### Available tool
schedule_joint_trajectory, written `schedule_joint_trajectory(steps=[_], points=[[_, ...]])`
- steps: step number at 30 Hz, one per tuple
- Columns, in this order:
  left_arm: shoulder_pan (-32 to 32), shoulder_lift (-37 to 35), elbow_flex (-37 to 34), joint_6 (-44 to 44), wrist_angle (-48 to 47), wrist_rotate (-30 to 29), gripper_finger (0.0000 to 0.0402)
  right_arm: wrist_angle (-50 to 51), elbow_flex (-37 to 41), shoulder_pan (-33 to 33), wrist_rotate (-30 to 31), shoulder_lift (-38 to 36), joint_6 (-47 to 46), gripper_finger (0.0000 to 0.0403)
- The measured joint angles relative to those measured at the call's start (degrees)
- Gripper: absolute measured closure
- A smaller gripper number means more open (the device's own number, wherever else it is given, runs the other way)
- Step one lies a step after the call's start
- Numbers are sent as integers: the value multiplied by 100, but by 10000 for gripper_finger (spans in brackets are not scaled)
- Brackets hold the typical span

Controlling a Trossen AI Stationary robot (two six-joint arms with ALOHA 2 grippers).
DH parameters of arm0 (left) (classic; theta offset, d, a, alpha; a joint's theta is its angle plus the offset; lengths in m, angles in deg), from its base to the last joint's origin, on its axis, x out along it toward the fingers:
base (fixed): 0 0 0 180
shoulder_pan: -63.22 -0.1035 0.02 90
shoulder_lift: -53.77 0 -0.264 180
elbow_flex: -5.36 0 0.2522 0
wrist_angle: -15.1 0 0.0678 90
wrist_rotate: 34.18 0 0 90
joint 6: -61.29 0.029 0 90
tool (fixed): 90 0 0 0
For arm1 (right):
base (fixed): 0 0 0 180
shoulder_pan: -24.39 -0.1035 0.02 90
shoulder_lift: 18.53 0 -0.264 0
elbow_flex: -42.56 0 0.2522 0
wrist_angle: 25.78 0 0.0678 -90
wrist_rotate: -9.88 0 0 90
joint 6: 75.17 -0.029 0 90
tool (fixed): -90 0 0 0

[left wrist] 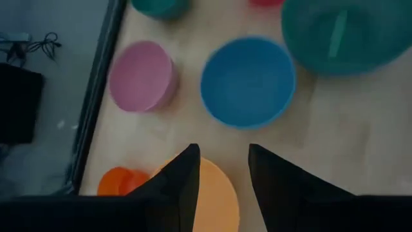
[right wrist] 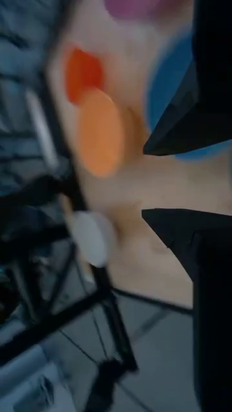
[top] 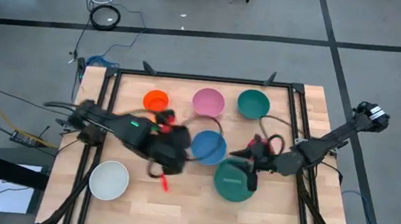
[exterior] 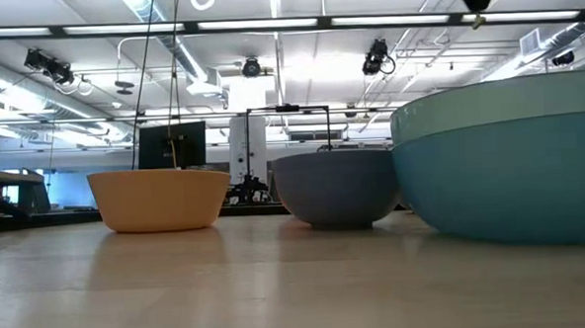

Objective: Nest bowls inside each other
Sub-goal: Stack the yellow bowl on top of the light green bowl

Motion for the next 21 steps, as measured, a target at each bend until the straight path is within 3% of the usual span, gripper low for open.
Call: schedule_joint_trajectory(steps=[7, 15, 21], points=[[370, -1421, -665, -832, 8, -15, 259, 1083, -2, -41, 905, -445, 270, 283], [562, -2517, -2804, -2083, 18, -35, 259, 2039, -39, 4, 1181, -446, -285, 297], [565, -2789, -4317, -2708, 112, 251, 259, 3971, -763, 140, 1192, -385, -1312, 298]])
